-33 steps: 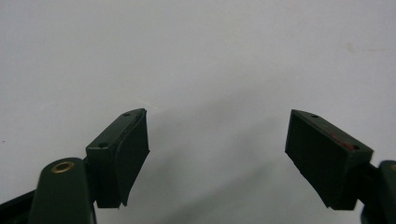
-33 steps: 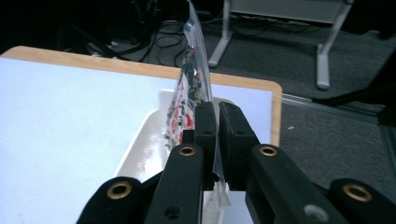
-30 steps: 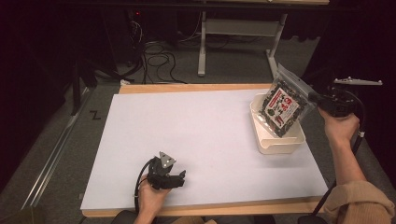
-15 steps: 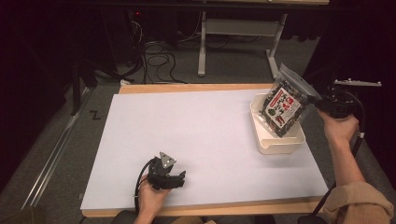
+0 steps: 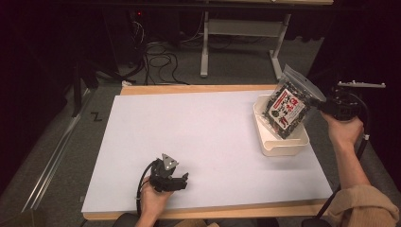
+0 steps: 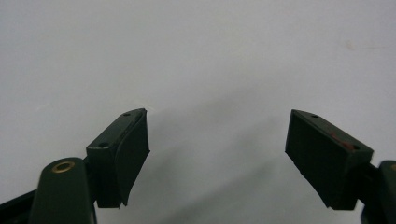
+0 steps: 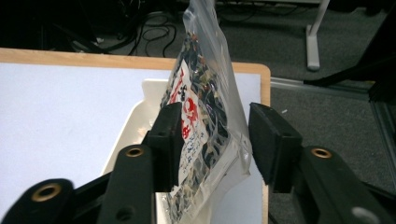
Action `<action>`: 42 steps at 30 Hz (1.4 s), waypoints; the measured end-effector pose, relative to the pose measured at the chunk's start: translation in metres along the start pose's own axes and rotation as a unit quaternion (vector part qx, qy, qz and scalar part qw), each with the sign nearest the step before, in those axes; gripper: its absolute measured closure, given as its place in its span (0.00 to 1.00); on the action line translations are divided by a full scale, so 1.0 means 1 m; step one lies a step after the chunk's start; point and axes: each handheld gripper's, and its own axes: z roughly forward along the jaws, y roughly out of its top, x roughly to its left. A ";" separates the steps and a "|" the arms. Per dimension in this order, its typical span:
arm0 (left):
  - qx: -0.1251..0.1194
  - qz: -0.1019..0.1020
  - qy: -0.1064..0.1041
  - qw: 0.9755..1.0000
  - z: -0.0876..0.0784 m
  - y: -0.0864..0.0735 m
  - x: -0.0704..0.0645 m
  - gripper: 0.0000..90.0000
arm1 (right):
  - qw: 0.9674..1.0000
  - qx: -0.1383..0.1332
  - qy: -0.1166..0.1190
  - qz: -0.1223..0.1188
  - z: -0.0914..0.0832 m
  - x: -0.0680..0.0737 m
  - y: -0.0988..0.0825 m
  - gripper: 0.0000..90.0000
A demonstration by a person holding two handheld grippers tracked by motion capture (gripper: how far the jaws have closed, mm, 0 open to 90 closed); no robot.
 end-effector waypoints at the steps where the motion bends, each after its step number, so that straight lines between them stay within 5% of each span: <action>1: -0.002 -0.003 0.000 1.000 -0.001 0.000 0.001 0.25 | 1.000 -0.019 0.001 0.002 -0.005 0.001 -0.002 0.59; 17: -0.007 -0.005 -0.001 1.000 -0.002 0.000 0.002 0.24 | 0.997 -0.074 0.020 0.013 -0.031 0.000 -0.011 0.48; 25: -0.004 -0.015 -0.010 1.000 -0.003 0.000 0.003 0.26 | 0.995 -0.093 0.038 -0.020 -0.042 0.011 -0.018 0.49; 32: -0.003 -0.017 -0.009 1.000 -0.004 0.000 0.004 0.26 | 0.992 -0.108 0.024 -0.062 -0.053 0.026 -0.023 0.51; 42: -0.005 -0.022 -0.010 1.000 -0.005 0.000 0.004 0.25 | 0.990 -0.104 0.049 -0.078 -0.059 0.036 -0.034 0.48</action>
